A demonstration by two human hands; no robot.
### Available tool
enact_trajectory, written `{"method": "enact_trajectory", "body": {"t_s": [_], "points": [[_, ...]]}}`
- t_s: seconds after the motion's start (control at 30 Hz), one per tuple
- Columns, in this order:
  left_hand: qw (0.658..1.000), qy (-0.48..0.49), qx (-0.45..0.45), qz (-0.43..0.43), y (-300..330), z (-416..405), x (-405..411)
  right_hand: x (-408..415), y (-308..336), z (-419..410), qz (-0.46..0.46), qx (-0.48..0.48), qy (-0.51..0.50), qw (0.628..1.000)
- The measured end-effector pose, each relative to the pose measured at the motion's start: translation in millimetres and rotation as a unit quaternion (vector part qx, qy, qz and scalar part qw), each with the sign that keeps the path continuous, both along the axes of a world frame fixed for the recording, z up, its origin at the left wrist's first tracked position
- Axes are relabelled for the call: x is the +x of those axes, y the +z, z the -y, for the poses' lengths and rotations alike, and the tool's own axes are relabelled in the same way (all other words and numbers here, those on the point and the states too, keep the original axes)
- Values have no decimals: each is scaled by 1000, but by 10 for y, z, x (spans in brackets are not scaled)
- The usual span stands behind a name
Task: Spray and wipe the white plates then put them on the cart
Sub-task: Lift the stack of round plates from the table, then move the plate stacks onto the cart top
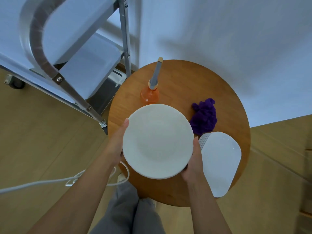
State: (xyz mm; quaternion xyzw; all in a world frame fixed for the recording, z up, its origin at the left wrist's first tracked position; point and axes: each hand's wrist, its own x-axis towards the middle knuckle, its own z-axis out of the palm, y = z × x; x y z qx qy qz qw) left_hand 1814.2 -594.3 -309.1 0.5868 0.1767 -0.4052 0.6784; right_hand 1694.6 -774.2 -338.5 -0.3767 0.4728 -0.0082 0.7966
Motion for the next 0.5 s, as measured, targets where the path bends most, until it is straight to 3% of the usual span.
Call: {"method": "enact_trajectory", "body": {"t_s": [0.23, 0.5], "points": [[999, 46, -13, 19, 325, -196, -120, 51, 423, -102, -2, -21, 16, 1000], [985, 123, 28, 116, 897, -747, -382, 102, 1152, -454, 74, -33, 129, 988]]}}
